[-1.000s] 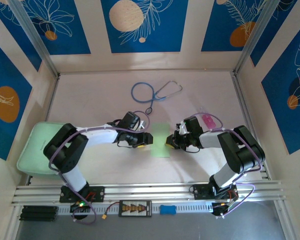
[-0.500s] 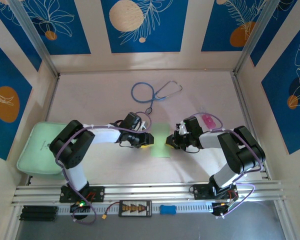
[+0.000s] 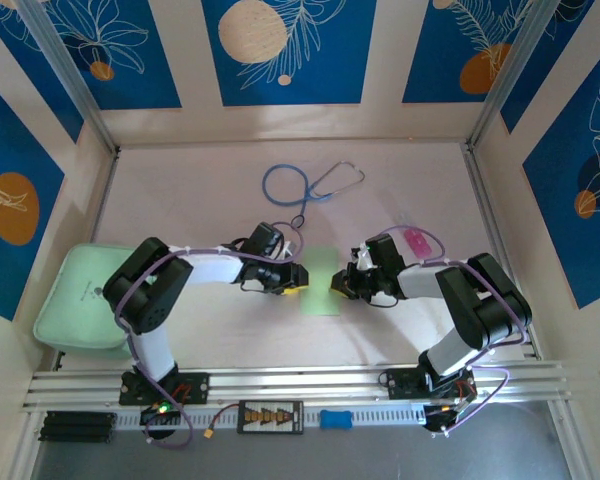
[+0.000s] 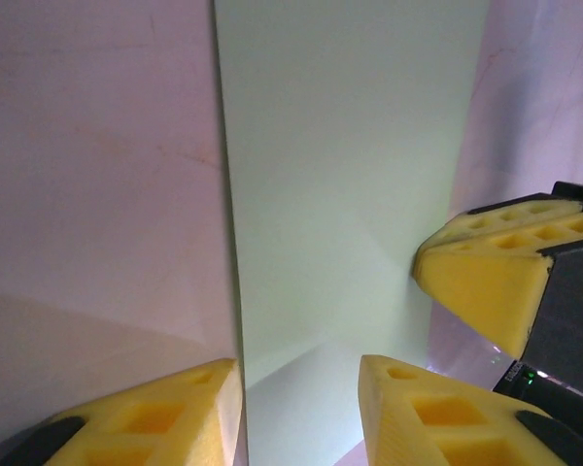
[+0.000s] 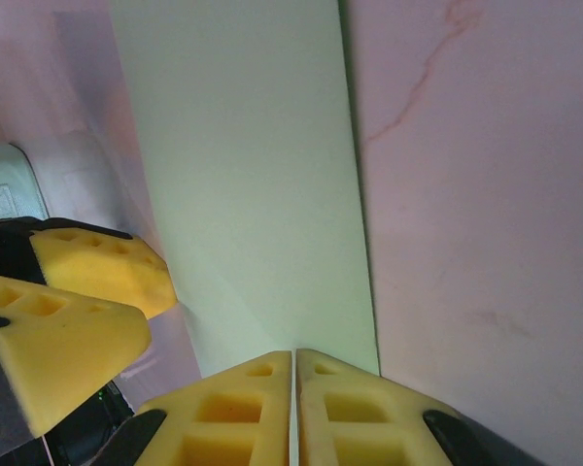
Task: Fold a paper plane with a square sheet of paper (pick it up from the middle)
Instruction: Third fold the triangle at the center of the table.
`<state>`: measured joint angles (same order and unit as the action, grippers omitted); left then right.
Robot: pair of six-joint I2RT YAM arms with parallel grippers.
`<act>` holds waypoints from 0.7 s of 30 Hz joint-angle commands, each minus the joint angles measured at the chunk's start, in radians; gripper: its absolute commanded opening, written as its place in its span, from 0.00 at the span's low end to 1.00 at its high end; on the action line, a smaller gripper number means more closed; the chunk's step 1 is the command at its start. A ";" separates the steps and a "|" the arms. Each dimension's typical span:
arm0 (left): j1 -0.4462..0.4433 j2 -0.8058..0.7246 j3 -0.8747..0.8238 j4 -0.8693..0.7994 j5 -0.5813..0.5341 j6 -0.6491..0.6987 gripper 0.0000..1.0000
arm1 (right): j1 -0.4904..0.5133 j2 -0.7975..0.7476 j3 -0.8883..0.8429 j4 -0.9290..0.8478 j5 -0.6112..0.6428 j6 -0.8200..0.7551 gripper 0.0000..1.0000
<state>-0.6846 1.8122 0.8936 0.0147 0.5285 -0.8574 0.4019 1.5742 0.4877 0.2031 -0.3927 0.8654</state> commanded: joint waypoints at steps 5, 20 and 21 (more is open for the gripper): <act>0.005 0.042 0.013 0.052 0.011 -0.017 0.34 | 0.019 0.010 -0.040 -0.066 -0.009 0.004 0.12; 0.020 0.037 -0.023 0.179 0.059 -0.078 0.35 | 0.016 0.009 -0.044 -0.056 -0.015 0.006 0.12; 0.021 0.035 -0.023 0.173 0.058 -0.078 0.35 | 0.015 0.010 -0.044 -0.056 -0.014 0.007 0.12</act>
<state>-0.6758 1.8378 0.8833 0.1425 0.5579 -0.9165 0.4015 1.5726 0.4801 0.2184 -0.3935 0.8658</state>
